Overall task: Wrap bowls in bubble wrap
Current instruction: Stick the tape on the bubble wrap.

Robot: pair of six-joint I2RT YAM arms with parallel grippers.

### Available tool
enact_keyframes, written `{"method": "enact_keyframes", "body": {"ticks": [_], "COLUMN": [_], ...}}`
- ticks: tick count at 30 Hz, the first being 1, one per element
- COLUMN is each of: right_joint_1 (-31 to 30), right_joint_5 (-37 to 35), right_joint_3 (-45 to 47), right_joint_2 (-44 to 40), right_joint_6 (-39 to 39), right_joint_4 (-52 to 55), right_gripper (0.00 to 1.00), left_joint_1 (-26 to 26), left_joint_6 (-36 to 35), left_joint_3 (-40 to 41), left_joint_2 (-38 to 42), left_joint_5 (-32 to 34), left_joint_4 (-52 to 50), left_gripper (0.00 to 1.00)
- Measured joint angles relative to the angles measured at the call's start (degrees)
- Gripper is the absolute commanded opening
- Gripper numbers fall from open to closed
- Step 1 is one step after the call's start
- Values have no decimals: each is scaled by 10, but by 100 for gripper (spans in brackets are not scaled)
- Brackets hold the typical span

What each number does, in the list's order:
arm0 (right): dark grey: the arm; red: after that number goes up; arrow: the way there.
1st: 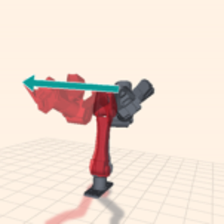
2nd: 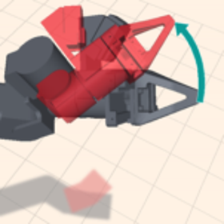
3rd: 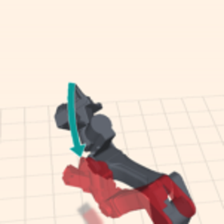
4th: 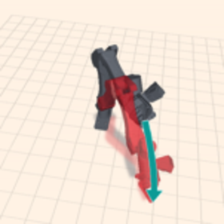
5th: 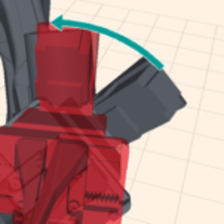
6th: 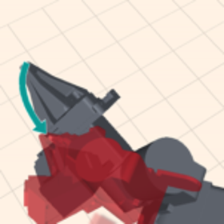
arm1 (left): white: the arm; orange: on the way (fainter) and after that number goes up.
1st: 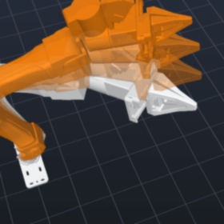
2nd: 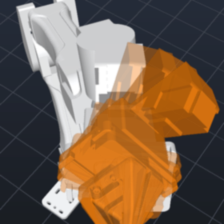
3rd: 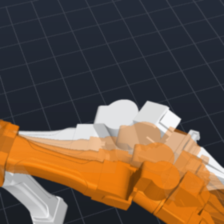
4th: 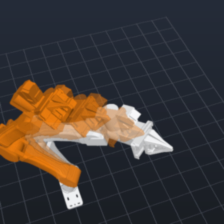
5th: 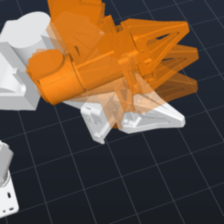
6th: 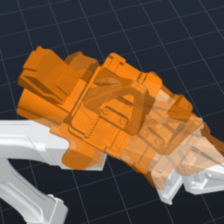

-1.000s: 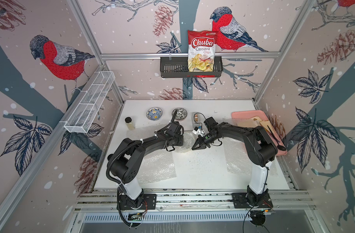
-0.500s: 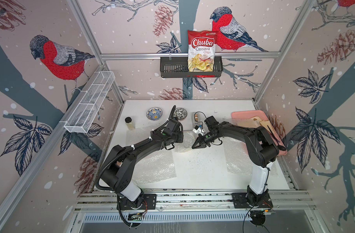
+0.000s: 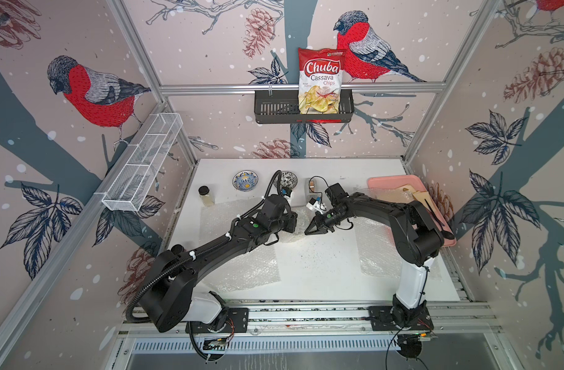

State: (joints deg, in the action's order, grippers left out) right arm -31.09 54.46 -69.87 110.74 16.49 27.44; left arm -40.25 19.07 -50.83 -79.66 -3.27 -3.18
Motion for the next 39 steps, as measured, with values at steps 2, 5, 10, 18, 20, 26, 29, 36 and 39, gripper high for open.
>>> {"method": "enact_keyframes", "body": {"ticks": [2,5,10,18,20,26,29,36,39], "right_joint_1": [1,4,5,4,4,4,4,7,9], "right_joint_5": [0,0,0,0,0,0,0,2,2], "right_joint_3": [0,0,0,1,2,2,2,2,3], "right_joint_2": [0,1,4,4,4,4,4,4,4], "right_joint_6": [0,2,2,4,4,4,4,4,4], "right_joint_4": [0,-1,-1,-4,-4,-4,-4,-5,-6], "right_gripper": [0,0,0,0,0,0,0,0,0], "left_joint_1": [-5,-13,-23,-38,-38,-33,-24,-6,-4], "left_joint_6": [-9,-16,-19,-12,-9,-4,-4,-4,-4], "left_joint_3": [-1,-2,2,14,13,-9,-20,-30,-30], "left_joint_2": [-6,-15,-35,-51,-60,-96,-119,-151,-162], "left_joint_5": [-12,-37,-72,-87,-78,-25,-10,5,3], "left_joint_4": [9,15,23,41,39,35,33,33,35], "left_gripper": [0,0,0,0,0,0,0,0,0]}}
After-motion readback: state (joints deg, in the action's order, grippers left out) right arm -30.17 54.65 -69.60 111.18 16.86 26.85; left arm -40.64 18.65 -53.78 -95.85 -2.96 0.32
